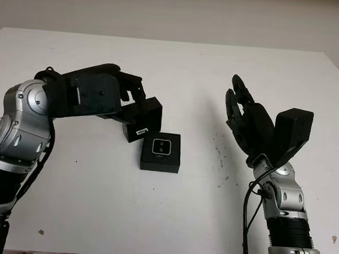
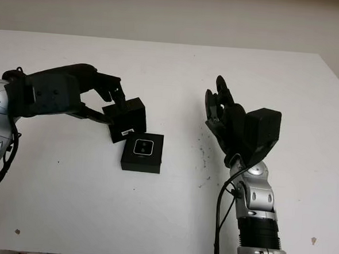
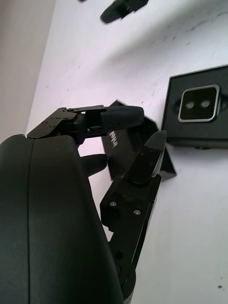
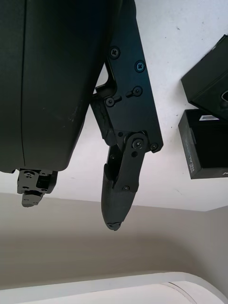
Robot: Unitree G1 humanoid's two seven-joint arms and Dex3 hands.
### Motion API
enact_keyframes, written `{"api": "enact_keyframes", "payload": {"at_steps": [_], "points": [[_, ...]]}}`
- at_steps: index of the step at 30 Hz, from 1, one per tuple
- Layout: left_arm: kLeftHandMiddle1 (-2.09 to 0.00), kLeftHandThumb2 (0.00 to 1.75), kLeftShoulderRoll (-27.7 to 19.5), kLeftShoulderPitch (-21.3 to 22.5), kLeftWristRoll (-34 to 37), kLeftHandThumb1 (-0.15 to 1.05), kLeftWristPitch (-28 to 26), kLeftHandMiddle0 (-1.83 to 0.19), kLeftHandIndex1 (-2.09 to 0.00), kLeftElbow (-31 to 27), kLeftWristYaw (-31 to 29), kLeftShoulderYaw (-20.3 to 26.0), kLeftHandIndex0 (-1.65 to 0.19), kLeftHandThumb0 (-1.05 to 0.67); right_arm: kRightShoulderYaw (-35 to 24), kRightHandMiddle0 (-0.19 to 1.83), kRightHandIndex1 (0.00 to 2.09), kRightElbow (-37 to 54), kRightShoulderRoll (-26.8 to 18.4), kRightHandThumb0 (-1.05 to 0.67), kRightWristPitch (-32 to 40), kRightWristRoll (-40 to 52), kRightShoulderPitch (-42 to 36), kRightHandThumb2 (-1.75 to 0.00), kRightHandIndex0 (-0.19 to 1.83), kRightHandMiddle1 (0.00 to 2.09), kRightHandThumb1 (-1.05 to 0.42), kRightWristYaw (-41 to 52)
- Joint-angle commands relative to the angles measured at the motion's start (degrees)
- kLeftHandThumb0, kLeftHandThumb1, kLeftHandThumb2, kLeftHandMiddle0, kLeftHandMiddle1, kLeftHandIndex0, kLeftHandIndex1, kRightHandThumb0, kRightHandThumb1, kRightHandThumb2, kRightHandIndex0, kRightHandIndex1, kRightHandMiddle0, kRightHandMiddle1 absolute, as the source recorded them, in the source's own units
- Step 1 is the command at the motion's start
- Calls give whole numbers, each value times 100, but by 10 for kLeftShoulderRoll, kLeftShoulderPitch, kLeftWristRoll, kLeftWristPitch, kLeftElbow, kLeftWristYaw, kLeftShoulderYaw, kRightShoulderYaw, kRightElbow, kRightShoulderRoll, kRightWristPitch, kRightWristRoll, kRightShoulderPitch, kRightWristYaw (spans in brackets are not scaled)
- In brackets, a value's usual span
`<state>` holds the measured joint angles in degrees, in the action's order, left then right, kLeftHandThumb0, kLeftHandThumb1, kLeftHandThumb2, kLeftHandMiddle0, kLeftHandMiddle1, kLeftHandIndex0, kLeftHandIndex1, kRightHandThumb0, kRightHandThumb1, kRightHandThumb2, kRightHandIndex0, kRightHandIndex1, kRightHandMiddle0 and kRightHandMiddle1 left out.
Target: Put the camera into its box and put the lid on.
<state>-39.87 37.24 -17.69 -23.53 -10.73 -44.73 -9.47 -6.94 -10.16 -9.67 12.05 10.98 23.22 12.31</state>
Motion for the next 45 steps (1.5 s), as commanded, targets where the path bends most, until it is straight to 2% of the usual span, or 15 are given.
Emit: {"api": "enact_keyframes", "payload": {"at_steps": [1, 5, 7, 11, 12, 14, 16, 21, 25, 29, 36, 38, 41, 43, 45], "points": [[-161, 6, -1, -7, 10, 100, 4, -35, -145, -17, 0, 8, -29, -25, -1, -8, 5, -1, -1, -67, -8, 1, 0, -54, -12, 5, -105, 3], [-169, 6, 5, -13, 15, 101, 1, -33, -146, -38, 36, 33, -21, -24, -1, -7, 5, -2, -1, -67, -5, 0, 1, -54, -12, 5, -105, 2], [-165, 6, 8, -10, 19, 102, 4, -20, -138, -42, 57, 49, -13, -26, -1, -7, 6, -1, 0, -67, -3, -1, 1, -53, -11, 6, -105, 0], [-98, 5, -17, 19, 36, 99, 81, -3, -68, -4, 65, 69, -4, -30, 0, -8, 6, -3, -2, -67, -2, -3, 1, -53, -10, 5, -105, 1], [-70, 5, -22, 31, 36, 97, 107, -1, -47, 13, 68, 71, -4, -34, 0, -7, 6, -4, -2, -68, -2, -3, 2, -53, -10, 5, -105, 0], [-48, 5, -35, 57, 42, 93, 143, 0, -25, 41, 63, 76, -7, -35, 0, -7, 6, -6, -2, -68, -5, -4, 4, -53, -10, 6, -105, 0], [-42, 5, -56, 80, 50, 89, 167, 1, -13, 57, 45, 78, -8, -34, 0, -7, 6, -7, -2, -67, -5, -3, 4, -53, -10, 6, -105, 3], [-12, 5, -121, 117, -12, 81, 255, 4, -4, 73, 18, 48, 4, -41, 3, -8, 6, -11, -2, -67, -9, -6, 5, -55, -11, 5, -105, 8], [-5, 5, -166, 134, -179, 80, 430, 9, -1, 122, 96, -19, 17, -46, 2, -8, 6, -14, 0, -67, -10, -5, 6, -56, -11, 5, -105, 8], [-4, 5, -171, 146, -275, 78, 524, 13, 0, 170, 151, -54, 19, -56, 2, -8, 6, -11, 2, -69, -7, -4, 4, -55, -11, 5, -105, 7], [-5, 5, -148, 188, -375, 77, 613, 14, 0, 228, 223, -99, 19, -63, 1, -8, 6, -7, 3, -66, -4, -3, -1, -55, -11, 5, -105, 6], [-6, 5, -140, 200, -411, 77, 632, 11, 0, 245, 271, -112, 19, -65, 2, -7, 5, -8, 3, -67, -5, -4, -1, -56, -11, 6, -105, 6], [-8, 7, -133, 211, -470, 82, 648, 7, 0, 261, 357, -128, 19, -44, 2, -7, 5, -9, 5, -68, -6, -3, -2, -56, -11, 6, -105, 7], [-8, 7, -124, 224, -490, 84, 650, 7, 0, 267, 369, -140, 19, -44, 3, -7, 6, -8, 7, -67, -4, -3, -3, -56, -11, 6, -105, 6], [-6, 5, -111, 237, -473, 81, 651, 9, 0, 275, 332, -145, 19, -62, 3, -7, 6, -8, 9, -65, -4, -3, -4, -56, -10, 6, -105, 5]]}}
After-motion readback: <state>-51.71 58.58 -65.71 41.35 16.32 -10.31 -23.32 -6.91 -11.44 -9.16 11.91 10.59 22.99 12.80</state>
